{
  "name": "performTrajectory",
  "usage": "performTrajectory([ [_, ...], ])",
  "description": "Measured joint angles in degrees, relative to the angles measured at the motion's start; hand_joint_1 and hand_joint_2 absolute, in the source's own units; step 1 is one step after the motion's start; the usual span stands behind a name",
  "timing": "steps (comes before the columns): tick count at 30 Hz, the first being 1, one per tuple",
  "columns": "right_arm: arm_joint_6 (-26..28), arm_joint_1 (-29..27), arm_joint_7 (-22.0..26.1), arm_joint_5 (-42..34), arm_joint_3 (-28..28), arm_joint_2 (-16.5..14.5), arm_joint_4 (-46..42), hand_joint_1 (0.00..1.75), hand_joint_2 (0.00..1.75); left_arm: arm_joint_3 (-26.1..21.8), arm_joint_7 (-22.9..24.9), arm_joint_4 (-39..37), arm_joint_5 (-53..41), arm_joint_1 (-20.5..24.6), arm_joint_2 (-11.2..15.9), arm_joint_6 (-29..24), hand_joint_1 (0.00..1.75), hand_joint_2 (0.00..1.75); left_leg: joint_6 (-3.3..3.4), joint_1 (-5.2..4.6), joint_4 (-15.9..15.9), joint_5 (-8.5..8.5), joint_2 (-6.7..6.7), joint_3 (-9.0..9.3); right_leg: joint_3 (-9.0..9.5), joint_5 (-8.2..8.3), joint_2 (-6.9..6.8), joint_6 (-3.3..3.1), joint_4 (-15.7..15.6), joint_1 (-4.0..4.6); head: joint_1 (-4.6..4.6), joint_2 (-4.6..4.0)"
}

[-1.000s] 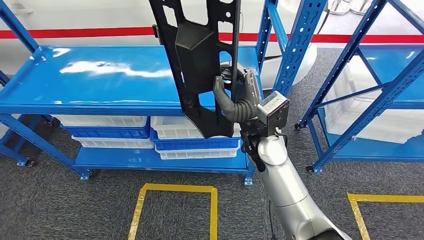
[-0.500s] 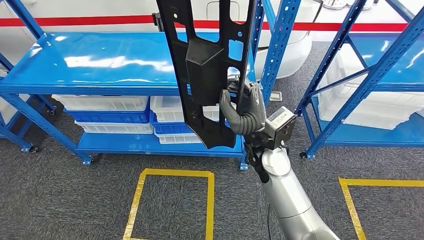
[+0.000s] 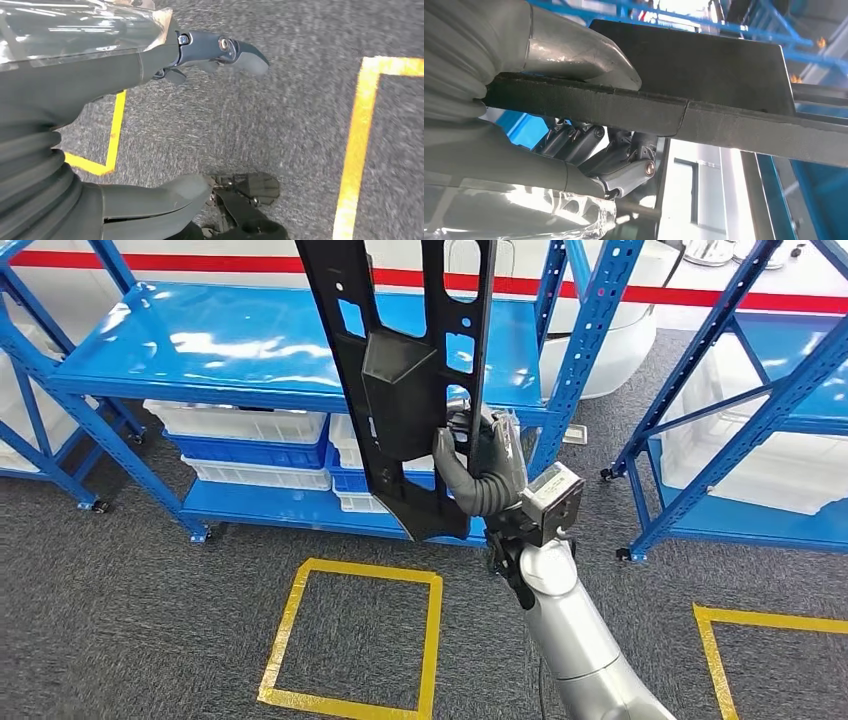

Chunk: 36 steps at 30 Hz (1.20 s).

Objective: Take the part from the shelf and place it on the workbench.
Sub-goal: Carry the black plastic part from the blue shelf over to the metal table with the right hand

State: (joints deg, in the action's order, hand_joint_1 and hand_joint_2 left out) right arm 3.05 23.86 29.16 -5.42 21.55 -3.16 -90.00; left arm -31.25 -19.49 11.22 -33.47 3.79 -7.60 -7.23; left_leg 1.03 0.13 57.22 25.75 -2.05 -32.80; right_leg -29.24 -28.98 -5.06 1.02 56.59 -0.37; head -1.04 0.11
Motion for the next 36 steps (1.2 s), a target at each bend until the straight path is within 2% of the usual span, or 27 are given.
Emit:
performTrajectory([
  [2,-0.17,-0.03,0.11,0.15,0.03,-0.07,-0.04,1.75,1.75,-0.13,-0.39,-0.01,0.04,-0.03,-0.02,0.15,0.00,1.75,0.99,0.18,-0.98,-0.53,0.81,0.04,-1.24,-1.49,1.35,0.12,2.36,0.01,-0.09,0.00],
  [4,-0.27,-0.25,0.25,0.20,0.04,-0.02,-0.08,1.75,1.75,-0.26,-0.63,-0.01,0.06,0.04,-0.08,0.34,0.00,1.75,1.70,0.18,-1.32,-1.07,1.71,-0.24,-4.54,-4.62,3.73,-0.37,9.26,-0.17,-0.21,0.00],
  [5,-0.29,-0.48,0.28,0.20,0.03,0.03,-0.10,1.75,1.75,-0.31,-0.68,-0.01,0.06,0.07,-0.08,0.42,0.00,1.75,1.86,0.16,-1.28,-1.23,2.25,-0.48,-6.53,-6.04,4.38,-0.57,13.35,-0.20,-0.27,0.00],
  [6,-0.30,-0.76,0.28,0.20,0.03,0.09,-0.10,1.75,1.75,-0.35,-0.72,-0.01,0.06,0.05,-0.09,0.48,0.00,1.75,1.90,0.14,-1.25,-1.37,2.85,-0.66,-7.99,-6.71,4.64,-0.48,16.22,-0.22,-0.28,0.00],
  [7,-0.30,-1.00,0.28,0.20,0.04,0.14,-0.10,1.75,1.75,-0.41,-0.73,-0.01,0.06,-0.01,-0.09,0.50,0.00,1.75,1.86,0.12,-1.19,-1.49,3.46,-0.80,-8.56,-6.53,4.75,-0.15,17.20,-0.24,-0.29,0.00],
  [8,-0.30,-1.12,0.28,0.21,0.05,0.17,-0.10,1.75,1.75,-0.48,-0.73,-0.01,0.06,-0.06,-0.09,0.51,0.00,1.75,1.77,0.12,-1.10,-1.58,4.05,-0.89,-7.87,-5.38,4.84,0.37,15.60,-0.28,-0.30,0.00],
  [10,-0.30,-1.16,0.28,0.21,0.07,0.18,-0.10,1.75,1.75,-0.60,-0.73,-0.01,0.06,-0.10,-0.12,0.54,0.00,1.75,1.54,0.11,-0.74,-1.67,5.19,-1.08,-4.39,-2.00,5.91,1.37,8.13,-0.53,-0.32,0.00],
  [11,-0.30,-1.15,0.29,0.21,0.07,0.17,-0.12,1.75,1.75,-0.64,-0.73,-0.01,0.06,-0.04,-0.13,0.55,0.00,1.75,1.34,0.00,-0.33,-1.63,5.77,-1.38,-2.78,-0.71,6.78,1.54,4.58,-0.70,-0.27,0.00],
  [12,-0.36,-1.19,0.30,0.24,0.07,0.16,-0.14,1.75,1.75,-0.68,-0.74,-0.01,0.06,0.01,-0.12,0.56,0.00,1.75,1.03,-0.07,0.01,-1.67,6.29,-1.79,-1.90,0.03,7.50,1.48,2.34,-0.82,-0.20,0.00],
  [13,-0.46,-1.23,0.30,0.27,0.08,0.14,-0.15,1.75,1.75,-0.71,-0.74,-0.01,0.08,0.03,-0.10,0.60,0.00,1.75,0.67,-0.10,0.26,-1.79,6.77,-2.25,-1.64,0.32,7.92,1.24,1.40,-0.85,-0.16,0.00],
  [15,-0.85,-1.28,0.30,0.50,0.09,-0.01,-0.16,1.75,1.75,-0.86,-0.75,-0.01,0.22,-0.18,0.02,0.70,0.00,1.75,-0.04,0.05,0.47,-2.09,7.39,-2.98,-1.84,0.65,7.26,0.58,1.24,-0.95,-0.09,0.00],
  [16,-1.06,-1.25,0.30,0.63,0.09,-0.14,-0.16,1.75,1.75,-0.96,-0.76,-0.01,0.31,-0.33,0.07,0.79,0.00,1.75,-0.35,0.07,0.85,-1.81,6.86,-3.30,-1.84,0.84,6.82,0.24,1.18,-1.09,-0.05,0.00],
  [17,-1.25,-1.23,0.32,0.75,0.09,-0.28,-0.16,1.75,1.75,-1.08,-0.76,-0.01,0.40,-0.42,0.11,0.90,0.00,1.75,-0.67,0.11,2.16,-0.85,5.90,-3.95,-1.84,1.01,6.32,-0.10,1.09,-1.26,0.15,0.00],
  [19,-1.58,-1.26,0.38,0.84,0.09,-0.46,-0.16,1.75,1.75,-1.24,-0.80,-0.01,0.53,-0.37,0.11,1.08,0.00,1.75,-1.37,0.25,8.13,2.68,3.52,-6.63,-1.86,1.15,5.20,-0.50,1.02,-1.30,0.51,0.00],
  [20,-1.75,-1.31,0.44,0.87,0.09,-0.48,-0.15,1.75,1.75,-1.27,-0.84,-0.01,0.59,-0.32,0.11,1.16,0.00,1.75,-1.68,0.44,12.03,4.50,2.88,-8.40,-1.90,1.16,4.58,-0.58,1.03,-1.23,0.62,0.00],
  [21,-1.97,-1.39,0.52,0.91,0.09,-0.46,-0.14,1.75,1.75,-1.29,-0.88,-0.01,0.64,-0.33,0.11,1.20,0.00,1.75,-1.93,0.63,15.07,5.57,2.56,-9.75,-1.95,1.15,3.96,-0.59,1.04,-1.18,0.62,0.00],
  [22,-2.22,-1.47,0.61,0.94,0.09,-0.45,-0.13,1.75,1.75,-1.31,-0.93,-0.01,0.69,-0.36,0.11,1.25,0.00,1.75,-2.11,0.82,16.34,5.65,2.36,-10.22,-1.98,1.15,3.36,-0.59,1.04,-1.17,0.63,0.00],
  [23,-2.50,-1.53,0.72,0.96,0.09,-0.44,-0.12,1.75,1.75,-1.32,-0.98,-0.01,0.76,-0.40,0.12,1.26,0.00,1.75,-2.19,0.98,15.36,4.74,2.15,-9.53,-1.99,1.14,2.79,-0.58,1.04,-1.20,0.63,0.00],
  [25,-3.25,-1.57,1.03,0.93,0.10,-0.47,-0.14,1.75,1.75,-1.35,-1.10,-0.01,0.90,-0.39,0.18,1.29,0.00,1.75,-2.10,1.14,8.15,1.47,0.82,-5.32,-1.91,1.12,1.84,-0.54,1.04,-1.26,0.65,0.00],
  [27,-4.04,-1.63,1.44,0.90,0.15,-0.52,-0.26,1.75,1.75,-1.39,-1.18,-0.01,1.00,-0.25,0.21,1.38,0.00,1.75,-1.64,0.78,2.02,-0.30,-0.74,-1.91,-1.93,1.04,1.11,-0.24,1.07,-0.90,0.56,0.00],
  [28,-4.34,-1.73,1.62,0.95,0.23,-0.58,-0.35,1.75,1.75,-1.43,-1.17,-0.01,1.01,-0.20,0.21,1.41,0.00,1.75,-1.33,0.53,0.88,-0.39,-1.05,-1.41,-1.96,1.03,0.76,-0.04,1.03,-0.73,0.48,0.00],
  [30,-4.72,-2.15,1.80,1.26,0.48,-0.76,-0.88,1.75,1.75,-1.51,-1.03,-0.01,0.98,-0.18,0.22,1.49,0.00,1.75,-0.47,0.15,0.50,-0.53,-0.11,-1.58,-1.85,1.07,0.00,0.65,0.75,-0.55,0.31,0.00],
  [31,-4.83,-2.41,1.84,1.44,0.60,-0.85,-1.31,1.75,1.75,-1.54,-0.90,-0.01,0.93,-0.20,0.16,1.54,0.00,1.75,0.01,0.12,0.14,-0.79,0.32,-1.48,-1.92,0.86,0.12,0.94,0.88,-0.58,0.25,0.00],
  [33,-4.90,-2.81,1.88,1.64,0.70,-0.92,-2.23,1.75,1.75,-1.57,-0.73,-0.01,0.68,-0.15,0.09,1.73,0.00,1.75,1.04,0.23,-0.68,-1.46,1.22,-1.19,-2.98,-0.88,1.78,0.92,3.50,-0.61,0.11,0.00],
  [35,-4.91,-2.97,1.91,1.68,0.71,-0.89,-2.71,1.75,1.75,-1.57,-0.69,-0.01,0.45,-0.09,0.05,1.87,0.00,1.75,1.53,0.26,-0.90,-1.73,1.67,-1.22,-4.31,-2.67,3.44,0.42,6.62,-0.74,0.01,0.00],
  [36,-4.91,-3.01,1.92,1.68,0.70,-0.88,-2.79,1.75,1.75,-1.58,-0.69,-0.01,0.42,-0.08,0.05,1.90,0.00,1.75,1.57,0.26,-0.90,-1.74,1.76,-1.26,-4.59,-2.99,3.60,0.33,7.28,-0.74,-0.01,0.00],
])
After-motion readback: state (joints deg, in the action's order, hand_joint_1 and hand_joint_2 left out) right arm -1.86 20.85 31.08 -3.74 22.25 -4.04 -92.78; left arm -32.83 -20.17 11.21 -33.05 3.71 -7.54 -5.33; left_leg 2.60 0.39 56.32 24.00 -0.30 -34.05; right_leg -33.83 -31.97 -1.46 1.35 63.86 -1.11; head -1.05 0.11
